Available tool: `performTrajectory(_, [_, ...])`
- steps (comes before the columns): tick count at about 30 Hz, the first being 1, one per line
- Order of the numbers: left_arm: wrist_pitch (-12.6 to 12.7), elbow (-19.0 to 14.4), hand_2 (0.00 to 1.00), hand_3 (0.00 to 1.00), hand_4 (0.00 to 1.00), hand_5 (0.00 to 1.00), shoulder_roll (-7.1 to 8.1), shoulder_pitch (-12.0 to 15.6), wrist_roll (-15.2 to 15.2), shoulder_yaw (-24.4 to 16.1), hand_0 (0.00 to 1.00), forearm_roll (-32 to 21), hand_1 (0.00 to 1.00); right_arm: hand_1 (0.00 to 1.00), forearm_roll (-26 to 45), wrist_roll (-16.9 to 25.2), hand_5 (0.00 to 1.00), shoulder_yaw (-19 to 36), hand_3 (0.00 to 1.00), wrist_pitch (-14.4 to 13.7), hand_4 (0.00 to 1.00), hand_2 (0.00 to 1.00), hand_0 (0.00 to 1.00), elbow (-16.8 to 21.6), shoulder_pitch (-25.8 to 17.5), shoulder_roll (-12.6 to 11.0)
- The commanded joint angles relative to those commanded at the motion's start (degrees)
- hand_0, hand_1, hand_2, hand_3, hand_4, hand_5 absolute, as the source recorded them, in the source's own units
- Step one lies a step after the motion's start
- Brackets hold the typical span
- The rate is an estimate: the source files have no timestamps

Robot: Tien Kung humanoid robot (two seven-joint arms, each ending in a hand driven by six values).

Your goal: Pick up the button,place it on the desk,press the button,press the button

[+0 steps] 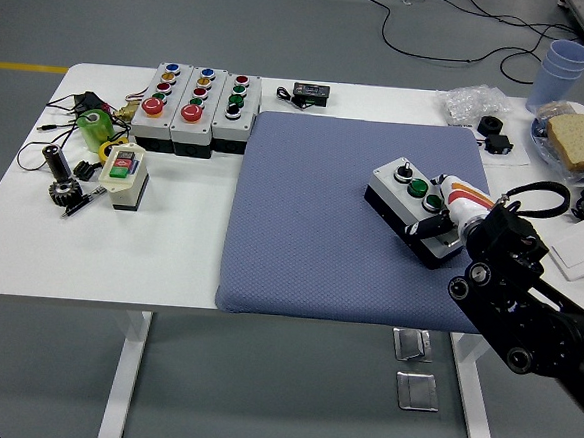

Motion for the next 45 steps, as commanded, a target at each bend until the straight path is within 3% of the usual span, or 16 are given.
performTrajectory(1, [0.0,0.0,0.634,0.552,0.326,0.86,0.0,0.0,0.0,-0.03,0.652,0.02,0.635,0.299,0.1,0.0,0.158,-0.01,0.751,0.05,0.95,0.601,0.2,0.03,0.0,-0.08])
performTrajectory(2, [0.0,0.0,0.633,0.553,0.325,0.86,0.0,0.01,0.0,-0.04,0.65,0.02,0.634,0.184,0.15,0.0,0.137,-0.01,0.634,0.08,0.927,0.524,0.067,0.04,0.01,-0.12])
performTrajectory(7, [0.02,0.0,0.633,0.553,0.325,0.86,-0.01,0.01,0.01,-0.11,0.65,0.07,0.634,0.184,2.54,0.0,0.137,-1.44,0.634,0.97,0.927,0.524,0.067,0.36,0.01,-0.98])
performTrajectory(8, [0.03,0.0,0.633,0.552,0.325,0.859,-0.01,0.02,0.01,-0.09,0.651,0.04,0.635,0.138,2.99,0.0,0.091,-2.02,0.602,0.73,0.829,0.478,0.042,0.72,-0.08,-1.3])
performTrajectory(13, [0.06,0.0,0.633,0.552,0.325,0.859,0.0,-0.01,-0.03,-0.02,0.651,-0.03,0.635,0.138,5.62,0.0,0.091,-3.76,0.602,-1.1,0.829,0.478,0.042,2.04,-0.46,-2.57])
performTrajectory(14, [0.05,0.0,0.633,0.551,0.325,0.859,0.0,-0.03,-0.04,-0.04,0.652,0.0,0.635,0.153,6.5,0.0,0.092,-4.23,0.573,-1.55,0.733,0.467,0.061,2.54,-0.59,-3.05])
performTrajectory(17, [0.06,0.0,0.633,0.551,0.325,0.859,0.01,-0.03,-0.03,-0.08,0.652,-0.01,0.635,0.153,7.95,1.36,0.092,-5.0,0.573,-1.69,0.733,0.467,0.061,3.59,-0.83,-3.99])
performTrajectory(19, [0.07,0.0,0.633,0.551,0.325,0.859,0.01,-0.03,-0.02,-0.16,0.652,0.04,0.635,0.153,8.12,5.06,0.092,-5.88,0.573,-2.13,0.733,0.467,0.061,4.76,-0.94,-4.87])
performTrajectory(20, [0.07,0.0,0.633,0.553,0.324,0.858,0.01,-0.03,-0.03,-0.15,0.652,0.04,0.635,0.164,7.91,6.53,0.098,-6.11,0.55,-2.31,0.676,0.449,0.079,5.06,-0.96,-5.09])
performTrajectory(33, [0.05,0.0,0.633,0.554,0.325,0.857,-0.02,0.07,-0.01,-0.28,0.65,0.17,0.635,0.148,0.78,26.33,0.105,-7.14,0.521,-4.65,0.629,0.391,0.06,5.94,-0.71,-7.05])
performTrajectory(38, [0.05,0.0,0.633,0.553,0.326,0.858,-0.08,0.18,-0.07,-0.26,0.649,0.35,0.634,0.149,-3.05,33.16,0.092,-7.8,0.522,-1.68,0.622,0.387,0.079,6.69,-0.09,-8.12])
performTrajectory(45, [-0.01,0.0,0.633,0.551,0.326,0.857,-0.11,0.42,-0.18,-0.18,0.651,0.42,0.635,0.157,-4.55,35.23,0.088,-11.34,0.527,3.12,0.619,0.389,0.081,7.64,2.25,-9.63])
